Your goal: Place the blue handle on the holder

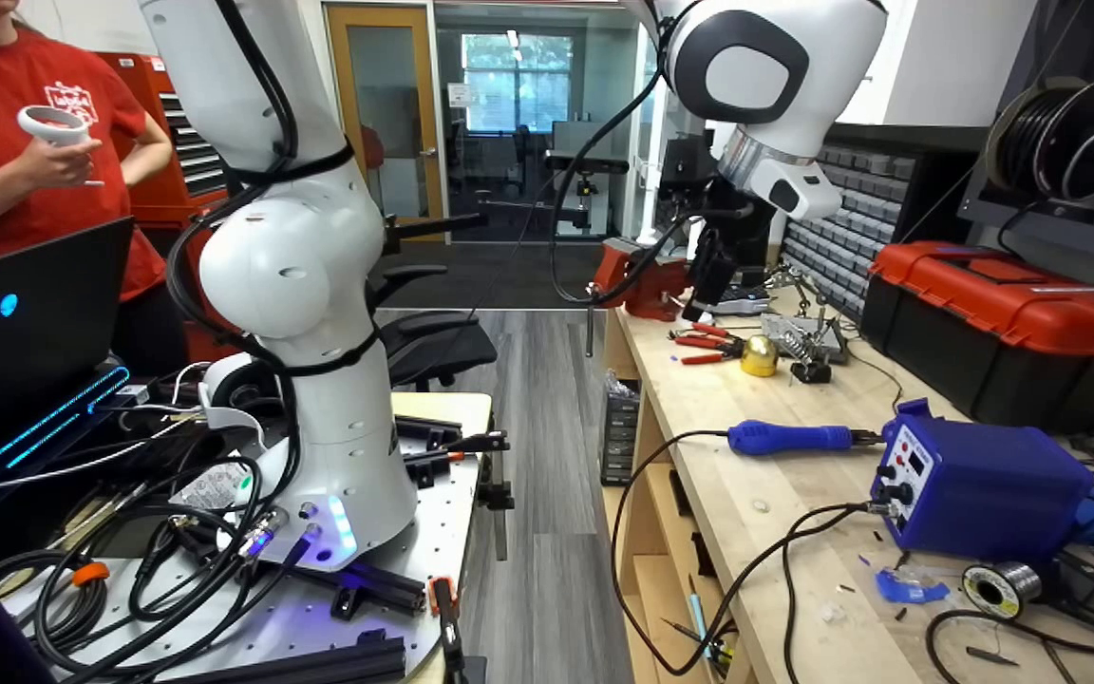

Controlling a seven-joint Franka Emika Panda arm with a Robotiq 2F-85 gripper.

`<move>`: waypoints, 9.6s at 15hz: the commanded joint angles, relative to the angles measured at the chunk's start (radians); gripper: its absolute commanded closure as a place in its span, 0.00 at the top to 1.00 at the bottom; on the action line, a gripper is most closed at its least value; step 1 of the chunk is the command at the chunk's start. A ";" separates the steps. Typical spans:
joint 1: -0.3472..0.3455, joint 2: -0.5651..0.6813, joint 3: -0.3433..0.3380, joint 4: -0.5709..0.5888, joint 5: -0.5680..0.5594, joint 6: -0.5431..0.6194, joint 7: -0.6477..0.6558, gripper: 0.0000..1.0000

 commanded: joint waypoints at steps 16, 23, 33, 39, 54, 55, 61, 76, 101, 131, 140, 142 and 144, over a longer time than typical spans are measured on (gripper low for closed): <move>0.027 0.301 0.054 0.066 -0.260 0.463 -0.104 1.00; 0.024 0.279 0.052 0.041 -0.235 0.437 -0.101 1.00; 0.023 0.407 0.052 0.091 -0.262 0.509 -0.167 1.00; 0.021 0.492 0.048 0.170 -0.295 0.506 -0.196 1.00; 0.003 0.666 0.058 0.341 -0.296 0.493 -0.283 1.00; 0.002 0.674 0.059 0.348 -0.297 0.493 -0.294 1.00; -0.009 0.703 0.058 0.363 -0.298 0.492 -0.327 1.00; 0.029 0.772 0.026 0.415 -0.317 0.526 -0.236 0.75; 0.073 0.579 0.018 0.360 -0.302 0.658 -0.081 0.13; 0.150 0.498 -0.172 0.243 -0.507 0.695 0.319 0.13; 0.161 0.520 -0.175 0.257 -0.532 0.691 0.312 0.13; 0.171 0.516 -0.183 0.272 -0.557 0.689 0.318 0.13; 0.174 0.523 -0.186 0.299 -0.577 0.681 0.316 0.13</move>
